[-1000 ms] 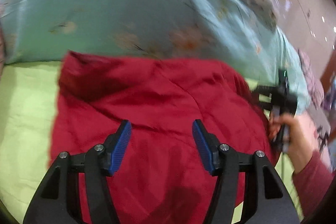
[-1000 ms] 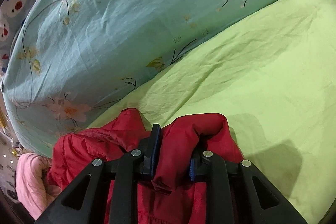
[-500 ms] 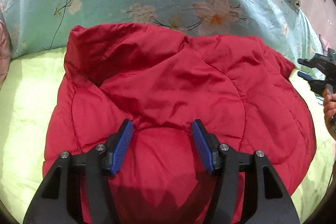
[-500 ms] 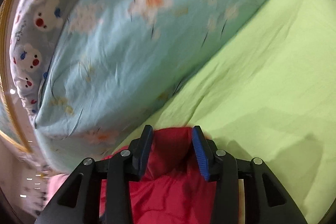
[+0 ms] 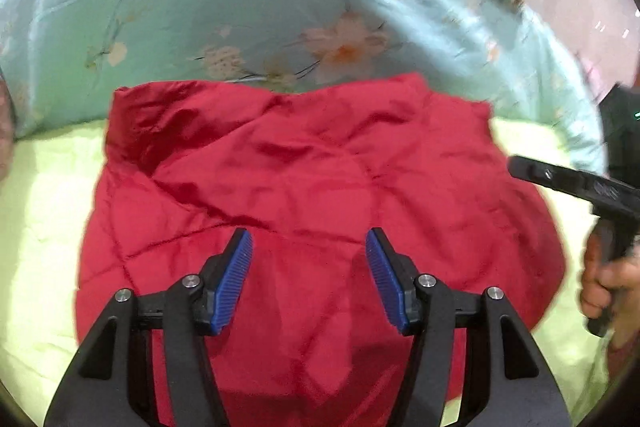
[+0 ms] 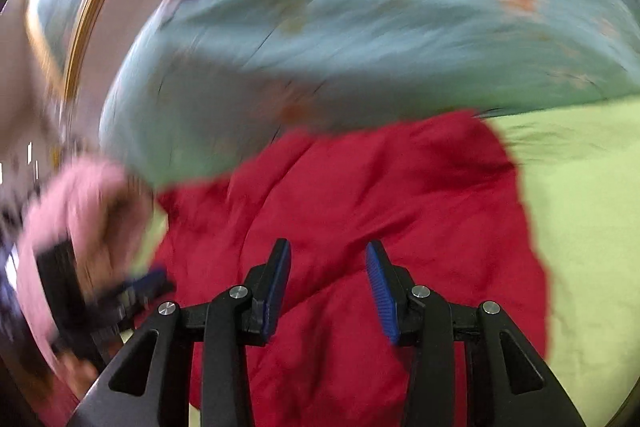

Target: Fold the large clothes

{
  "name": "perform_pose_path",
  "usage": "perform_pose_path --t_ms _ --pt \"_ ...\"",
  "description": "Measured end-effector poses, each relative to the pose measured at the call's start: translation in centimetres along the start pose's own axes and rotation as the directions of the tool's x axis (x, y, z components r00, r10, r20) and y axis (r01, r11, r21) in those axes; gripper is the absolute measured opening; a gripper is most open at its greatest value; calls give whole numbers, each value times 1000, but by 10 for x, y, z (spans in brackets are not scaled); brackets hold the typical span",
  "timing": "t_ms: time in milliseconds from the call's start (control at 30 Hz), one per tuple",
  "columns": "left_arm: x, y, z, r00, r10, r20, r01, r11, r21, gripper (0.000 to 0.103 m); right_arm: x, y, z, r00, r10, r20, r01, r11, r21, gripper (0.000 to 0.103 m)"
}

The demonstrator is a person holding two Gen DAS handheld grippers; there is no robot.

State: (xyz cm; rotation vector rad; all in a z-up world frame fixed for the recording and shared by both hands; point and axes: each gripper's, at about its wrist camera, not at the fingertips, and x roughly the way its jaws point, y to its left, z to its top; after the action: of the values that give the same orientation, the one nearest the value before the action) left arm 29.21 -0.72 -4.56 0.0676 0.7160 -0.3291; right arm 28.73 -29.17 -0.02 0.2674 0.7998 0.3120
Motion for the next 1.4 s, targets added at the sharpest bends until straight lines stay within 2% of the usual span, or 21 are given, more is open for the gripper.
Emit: perform_pose_path --t_ms 67,100,133,233,300,433,533,700,833,1000,1067,1133,1200,1367,1400 --pt "13 9 0 996 83 -16 -83 997 8 59 17 8 -1 998 -46 -40 44 998 -53 41" --pt "22 17 1 992 126 -29 -126 992 -4 59 29 11 0 993 -108 -57 103 991 -84 40" --pt "29 25 1 989 145 -39 -146 989 -21 59 38 10 2 986 -150 -72 143 985 -100 39" --pt "48 50 8 987 141 -71 -147 985 -89 59 66 -3 13 971 -218 -100 210 974 -82 39" --pt "62 58 15 983 162 -91 -171 980 -99 60 85 -15 19 966 -222 -129 219 975 -38 39" --pt "86 70 25 978 167 -121 -183 974 -134 62 106 -37 31 964 -241 -116 245 969 26 40" --pt "96 80 28 981 147 -128 -167 971 -170 63 112 -57 33 973 -211 -95 221 970 103 40" --pt "101 92 30 986 100 -131 -126 971 -204 63 112 -72 36 977 -194 -88 206 968 145 40" --pt "94 94 31 985 113 -127 -136 973 -187 63 99 -68 38 975 -209 -77 218 966 139 40" --pt "60 90 24 989 117 -90 -131 977 -168 63 62 -54 33 969 -243 -47 246 962 117 44" --pt "43 88 19 992 108 -69 -118 980 -158 64 48 -52 30 967 -251 -47 255 961 107 48" --pt "27 88 13 994 96 -53 -104 983 -152 68 31 -50 25 966 -256 -33 258 961 99 58" --pt "11 91 8 995 93 -36 -97 984 -149 70 12 -49 18 965 -260 -12 260 961 94 64" --pt "-34 101 -18 993 117 5 -115 977 -177 73 -21 -64 0 964 -267 -1 265 957 116 67" --pt "-36 104 -18 993 121 8 -117 976 -185 77 -27 -69 -6 963 -268 -2 266 956 126 67"
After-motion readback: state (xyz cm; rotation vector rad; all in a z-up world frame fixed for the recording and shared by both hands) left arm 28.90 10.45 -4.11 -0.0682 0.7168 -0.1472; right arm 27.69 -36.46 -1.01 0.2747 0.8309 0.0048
